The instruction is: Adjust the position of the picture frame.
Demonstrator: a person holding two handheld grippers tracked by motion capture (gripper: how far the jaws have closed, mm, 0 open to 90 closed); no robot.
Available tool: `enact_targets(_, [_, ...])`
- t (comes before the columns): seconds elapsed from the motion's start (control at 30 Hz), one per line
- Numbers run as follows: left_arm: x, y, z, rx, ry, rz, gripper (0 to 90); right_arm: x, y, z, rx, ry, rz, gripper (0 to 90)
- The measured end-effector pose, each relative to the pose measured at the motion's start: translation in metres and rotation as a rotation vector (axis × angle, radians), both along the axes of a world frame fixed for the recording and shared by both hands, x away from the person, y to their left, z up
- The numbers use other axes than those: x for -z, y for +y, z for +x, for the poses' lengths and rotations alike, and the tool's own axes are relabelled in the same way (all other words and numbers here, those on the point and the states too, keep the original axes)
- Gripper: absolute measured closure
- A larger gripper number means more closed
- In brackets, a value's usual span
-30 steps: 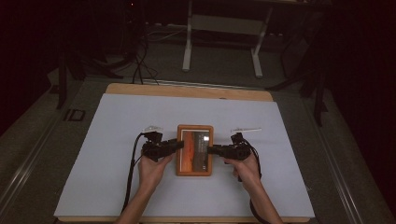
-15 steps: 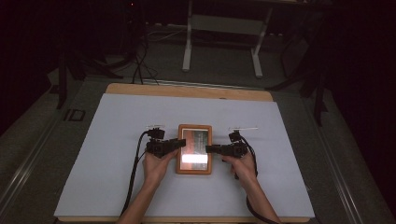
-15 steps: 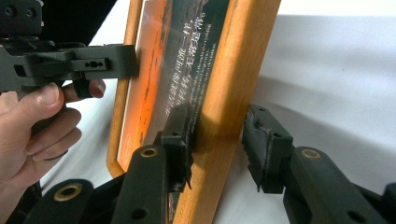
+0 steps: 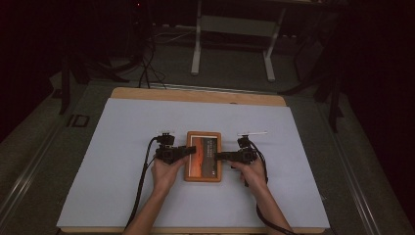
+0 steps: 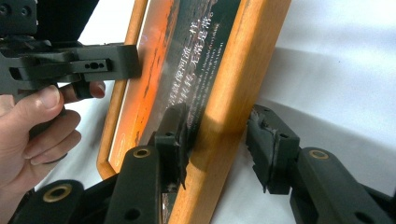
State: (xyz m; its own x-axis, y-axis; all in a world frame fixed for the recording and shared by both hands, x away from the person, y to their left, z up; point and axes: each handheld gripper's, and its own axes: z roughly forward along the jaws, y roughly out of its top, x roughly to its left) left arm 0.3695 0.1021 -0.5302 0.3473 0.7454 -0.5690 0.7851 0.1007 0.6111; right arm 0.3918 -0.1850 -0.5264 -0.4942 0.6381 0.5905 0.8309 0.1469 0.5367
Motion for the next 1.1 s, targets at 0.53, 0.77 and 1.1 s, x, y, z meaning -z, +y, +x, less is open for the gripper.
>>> enact_targets(0.53, [-0.009, -0.001, -0.004, 0.007, -0.064, 0.021, 43.1, -0.010, -0.009, -0.006, -0.001, -0.075, -0.040, 52.7])
enact_targets(0.77, [-0.020, 0.000, -0.015, 0.006, -0.119, 0.155, 41.7, -0.022, -0.016, -0.012, -0.017, -0.159, -0.099, 51.2])
enact_targets(1.1, [-0.033, 0.007, -0.034, -0.003, -0.198, 0.210, 41.5, -0.039, -0.011, -0.021, -0.053, -0.318, -0.271, 52.9])
